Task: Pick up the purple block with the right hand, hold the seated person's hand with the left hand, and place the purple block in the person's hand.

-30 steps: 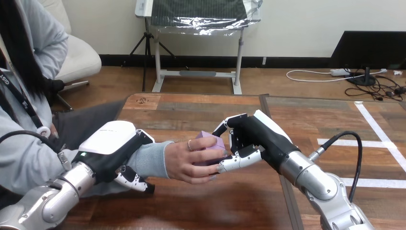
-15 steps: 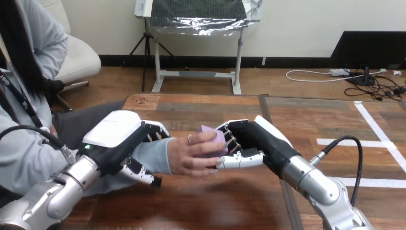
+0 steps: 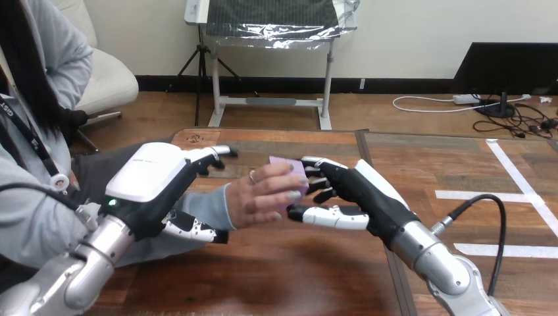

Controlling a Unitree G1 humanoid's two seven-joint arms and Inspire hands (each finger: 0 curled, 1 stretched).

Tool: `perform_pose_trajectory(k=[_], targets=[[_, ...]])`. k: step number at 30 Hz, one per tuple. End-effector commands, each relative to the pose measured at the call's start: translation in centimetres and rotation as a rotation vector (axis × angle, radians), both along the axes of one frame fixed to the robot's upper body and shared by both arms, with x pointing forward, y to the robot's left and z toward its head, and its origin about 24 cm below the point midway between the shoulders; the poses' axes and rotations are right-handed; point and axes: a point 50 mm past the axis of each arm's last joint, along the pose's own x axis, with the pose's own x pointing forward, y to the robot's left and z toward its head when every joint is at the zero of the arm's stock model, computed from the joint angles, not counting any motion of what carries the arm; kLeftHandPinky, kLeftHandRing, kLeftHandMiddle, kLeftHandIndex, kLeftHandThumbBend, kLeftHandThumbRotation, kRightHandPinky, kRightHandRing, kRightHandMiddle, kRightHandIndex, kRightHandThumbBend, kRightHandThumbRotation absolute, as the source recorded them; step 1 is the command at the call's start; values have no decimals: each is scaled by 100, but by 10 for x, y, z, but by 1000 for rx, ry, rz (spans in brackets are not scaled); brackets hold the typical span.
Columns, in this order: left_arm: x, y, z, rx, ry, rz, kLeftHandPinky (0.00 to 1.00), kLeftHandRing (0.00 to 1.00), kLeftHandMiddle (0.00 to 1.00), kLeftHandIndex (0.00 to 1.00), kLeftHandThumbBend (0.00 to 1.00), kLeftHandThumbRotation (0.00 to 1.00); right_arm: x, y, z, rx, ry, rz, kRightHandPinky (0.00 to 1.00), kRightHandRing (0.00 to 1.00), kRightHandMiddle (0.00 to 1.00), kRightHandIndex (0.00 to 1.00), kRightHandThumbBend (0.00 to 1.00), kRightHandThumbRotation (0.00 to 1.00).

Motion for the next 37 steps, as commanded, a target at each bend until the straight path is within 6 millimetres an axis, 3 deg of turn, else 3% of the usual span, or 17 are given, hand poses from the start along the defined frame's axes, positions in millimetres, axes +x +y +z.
perform_pose_trajectory(k=[1,37], targets=[[-1,1,12,-54,-89,5,93,97,98,99,100,52,20,-8,31,0,-141,-28,99,100,100,100,100,73],[-26,13,3,-336,-262,55,98,100,100,100,100,72,13,-22,36,90,-251,-49,100,100,100,100,100,82]])
